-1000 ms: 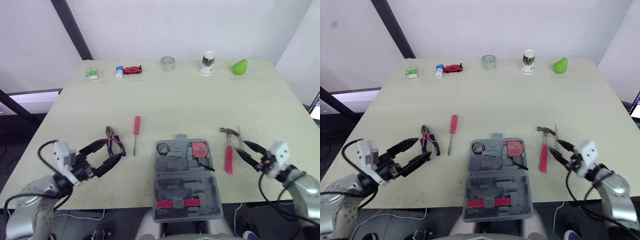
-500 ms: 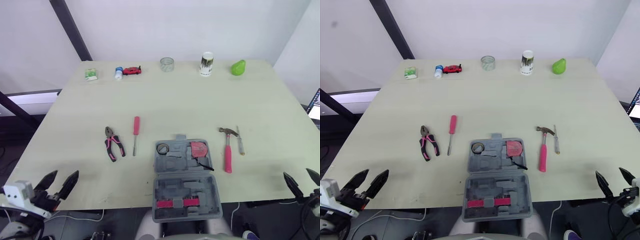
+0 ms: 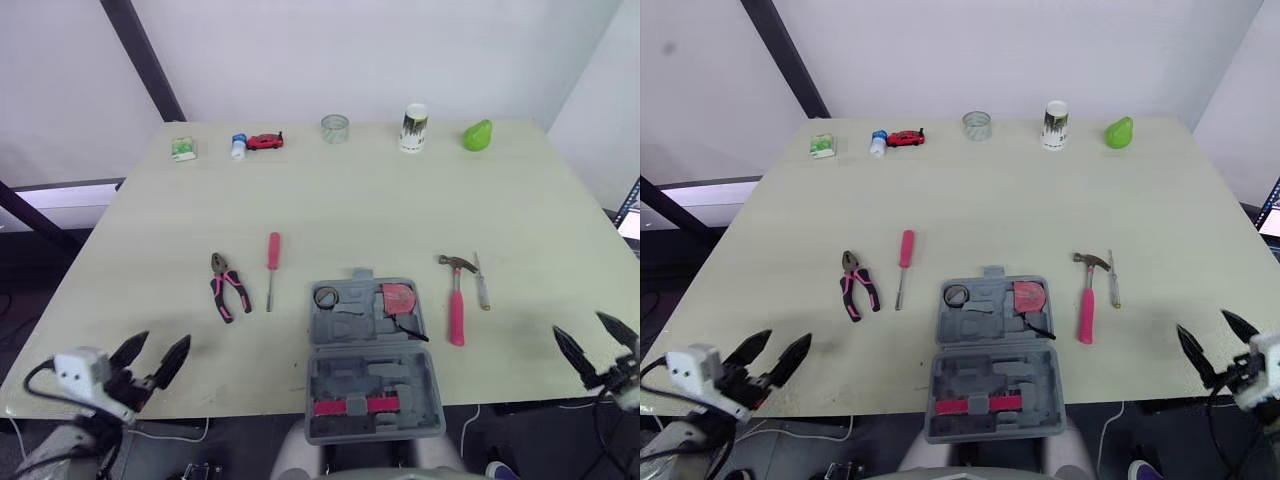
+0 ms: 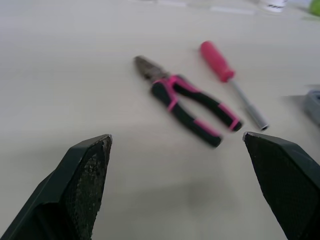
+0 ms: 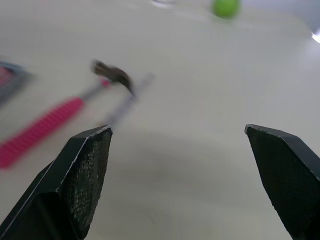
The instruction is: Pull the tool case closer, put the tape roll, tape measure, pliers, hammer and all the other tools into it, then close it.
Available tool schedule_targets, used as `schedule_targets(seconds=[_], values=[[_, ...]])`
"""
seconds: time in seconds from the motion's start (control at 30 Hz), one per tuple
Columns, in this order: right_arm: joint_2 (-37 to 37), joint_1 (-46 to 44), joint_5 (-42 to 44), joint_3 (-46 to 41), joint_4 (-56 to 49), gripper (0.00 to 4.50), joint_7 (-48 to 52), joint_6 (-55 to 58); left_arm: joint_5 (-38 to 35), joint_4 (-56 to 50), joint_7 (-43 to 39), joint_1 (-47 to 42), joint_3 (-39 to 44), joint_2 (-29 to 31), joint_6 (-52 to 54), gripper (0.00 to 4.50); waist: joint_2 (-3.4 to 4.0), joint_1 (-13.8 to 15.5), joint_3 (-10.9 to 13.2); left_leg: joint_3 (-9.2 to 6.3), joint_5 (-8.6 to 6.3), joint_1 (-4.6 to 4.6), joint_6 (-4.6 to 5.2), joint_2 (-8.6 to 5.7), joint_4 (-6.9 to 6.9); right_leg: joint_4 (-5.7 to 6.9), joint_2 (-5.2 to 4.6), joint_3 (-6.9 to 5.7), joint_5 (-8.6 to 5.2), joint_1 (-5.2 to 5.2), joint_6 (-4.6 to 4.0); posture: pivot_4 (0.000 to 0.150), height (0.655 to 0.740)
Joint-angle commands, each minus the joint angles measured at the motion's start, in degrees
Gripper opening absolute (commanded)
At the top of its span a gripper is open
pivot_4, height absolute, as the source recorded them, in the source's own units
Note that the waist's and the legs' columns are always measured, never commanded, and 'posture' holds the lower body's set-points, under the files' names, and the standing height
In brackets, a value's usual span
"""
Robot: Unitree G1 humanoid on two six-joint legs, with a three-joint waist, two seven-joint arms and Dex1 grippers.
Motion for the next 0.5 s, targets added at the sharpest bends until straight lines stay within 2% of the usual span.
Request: schedule_targets(seconds=[0.03, 0.33, 0.5], values=[[-2.2, -1.5, 0.8, 2.7, -5.6, 4.47, 2.5, 1.1, 1.2, -3.7, 4.7, -2.6, -2.0, 0.2, 2.7, 4.50, 0.01, 0.1, 0.0, 0.00, 0.00, -0.01, 0.00, -0.01, 0.00, 0.01, 0.00, 0.00, 0.01, 0.00, 0.01, 0.150, 0.7400], [-7.7, -11.1, 1.9, 11.2, -13.2, 4.47, 7.7, 6.0, 7.0, -4.3, 23.2, -14.0, -5.0, -1.5, 12.0, 4.50, -0.01, 0.1, 0.0, -0.05, 0.00, -0.01, 0.00, -0.04, 0.01, 0.04, 0.22, -0.07, 0.13, 0.00, 0.22, 0.150, 0.7400], [-10.7, -16.6, 5.9, 14.4, -17.6, 4.47, 10.7, 11.4, 7.8, -5.5, 30.2, -17.7, -6.2, -3.4, 18.4, 4.50, -0.05, 0.1, 0.1, -0.08, 0.00, -0.04, 0.00, -0.04, 0.01, 0.06, 0.30, -0.11, 0.14, 0.00, 0.23, 0.150, 0.7400]])
